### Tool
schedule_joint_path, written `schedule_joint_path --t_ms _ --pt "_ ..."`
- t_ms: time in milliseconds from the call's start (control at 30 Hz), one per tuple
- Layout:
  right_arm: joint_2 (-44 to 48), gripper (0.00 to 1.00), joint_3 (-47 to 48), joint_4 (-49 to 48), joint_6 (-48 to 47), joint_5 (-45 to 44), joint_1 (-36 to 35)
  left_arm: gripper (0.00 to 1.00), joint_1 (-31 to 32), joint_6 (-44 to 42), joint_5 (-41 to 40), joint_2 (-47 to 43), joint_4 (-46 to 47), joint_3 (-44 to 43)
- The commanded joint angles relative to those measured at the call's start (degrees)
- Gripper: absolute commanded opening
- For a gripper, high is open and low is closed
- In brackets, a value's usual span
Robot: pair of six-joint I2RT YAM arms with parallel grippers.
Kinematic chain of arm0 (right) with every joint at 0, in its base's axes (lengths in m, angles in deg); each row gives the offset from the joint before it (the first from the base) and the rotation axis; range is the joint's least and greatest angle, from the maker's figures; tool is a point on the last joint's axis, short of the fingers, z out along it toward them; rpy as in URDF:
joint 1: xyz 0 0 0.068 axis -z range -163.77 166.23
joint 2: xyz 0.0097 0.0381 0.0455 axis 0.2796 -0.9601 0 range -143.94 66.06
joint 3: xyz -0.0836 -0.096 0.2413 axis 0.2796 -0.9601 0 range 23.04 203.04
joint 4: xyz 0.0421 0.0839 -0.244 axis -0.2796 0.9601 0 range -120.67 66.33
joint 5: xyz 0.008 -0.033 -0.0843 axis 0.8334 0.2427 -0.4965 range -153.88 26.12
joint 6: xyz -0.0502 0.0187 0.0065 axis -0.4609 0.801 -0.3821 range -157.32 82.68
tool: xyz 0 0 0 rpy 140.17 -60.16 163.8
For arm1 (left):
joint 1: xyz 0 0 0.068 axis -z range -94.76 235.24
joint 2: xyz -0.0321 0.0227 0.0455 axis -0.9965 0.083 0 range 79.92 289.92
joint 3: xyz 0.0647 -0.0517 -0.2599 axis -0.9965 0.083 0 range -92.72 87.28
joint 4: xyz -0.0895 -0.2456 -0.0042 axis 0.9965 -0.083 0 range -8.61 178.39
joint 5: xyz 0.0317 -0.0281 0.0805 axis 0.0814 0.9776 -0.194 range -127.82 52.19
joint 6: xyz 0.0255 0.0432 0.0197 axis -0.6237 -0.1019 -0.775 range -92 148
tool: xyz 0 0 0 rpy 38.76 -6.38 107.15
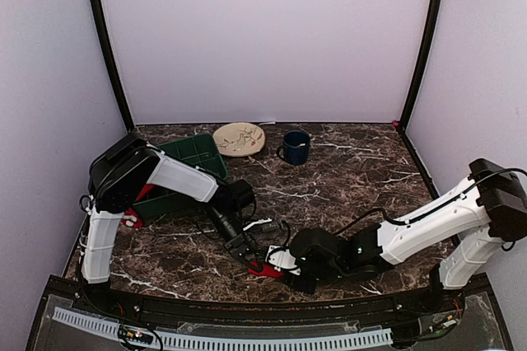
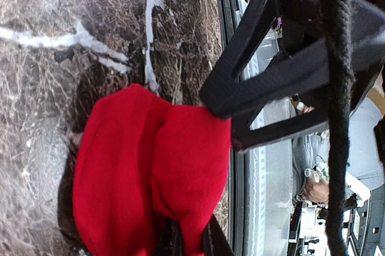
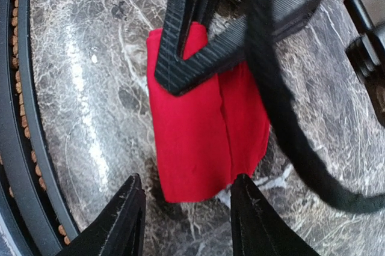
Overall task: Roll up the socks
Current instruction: Roll the sock at the center of the board.
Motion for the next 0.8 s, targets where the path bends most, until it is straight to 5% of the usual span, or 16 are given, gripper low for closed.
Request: schedule_joint_path --t_ms 0,767 --pt "-2.84 0.46 2.3 -1.45 -2.7 -1.0 -0.62 0.0 -0.32 -1.44 0.28 1.12 -2.6 -1.19" --pt "-8.85 0.25 5.31 -0.6 -4.68 0.28 0.87 0.0 -0.33 -1.7 1.88 2.71 -3.86 -1.71"
